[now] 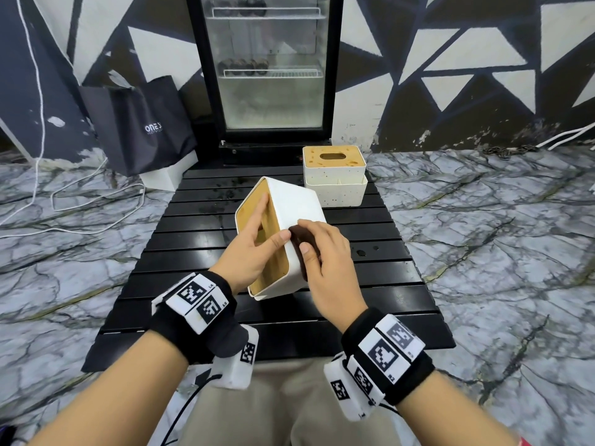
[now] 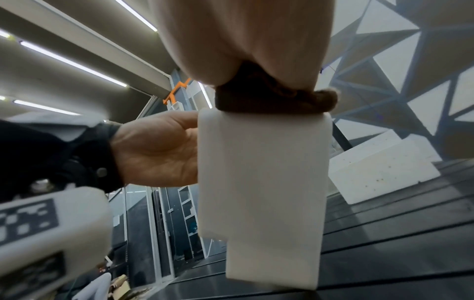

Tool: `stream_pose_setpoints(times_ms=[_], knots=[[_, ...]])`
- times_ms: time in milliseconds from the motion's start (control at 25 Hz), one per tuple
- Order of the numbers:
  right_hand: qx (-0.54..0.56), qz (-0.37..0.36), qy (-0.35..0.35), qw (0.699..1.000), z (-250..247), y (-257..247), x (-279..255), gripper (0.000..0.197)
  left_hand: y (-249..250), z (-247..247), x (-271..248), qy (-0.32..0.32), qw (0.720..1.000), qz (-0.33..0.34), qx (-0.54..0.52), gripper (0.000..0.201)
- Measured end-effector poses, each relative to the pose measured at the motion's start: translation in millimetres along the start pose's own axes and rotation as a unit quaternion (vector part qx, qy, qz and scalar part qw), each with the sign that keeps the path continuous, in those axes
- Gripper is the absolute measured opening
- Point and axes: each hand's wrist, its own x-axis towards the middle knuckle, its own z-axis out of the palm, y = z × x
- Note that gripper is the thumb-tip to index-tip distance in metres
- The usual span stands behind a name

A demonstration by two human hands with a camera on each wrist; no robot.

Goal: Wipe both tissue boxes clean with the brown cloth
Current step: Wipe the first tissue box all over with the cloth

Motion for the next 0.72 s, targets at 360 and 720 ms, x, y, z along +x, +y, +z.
stream_pose_setpoints(times_ms=[360, 720], knots=[[-0.02, -0.022, 0.014, 0.999, 5, 3, 0, 0.041, 2, -10, -7, -0.049, 0.999, 0.014, -0.008, 0.086], [-0.033, -0.022, 0.046, 0.998, 0, 12, 23, 0.042, 8, -2, -12, -0.075, 0.997, 0.011, -0.01, 0.073]])
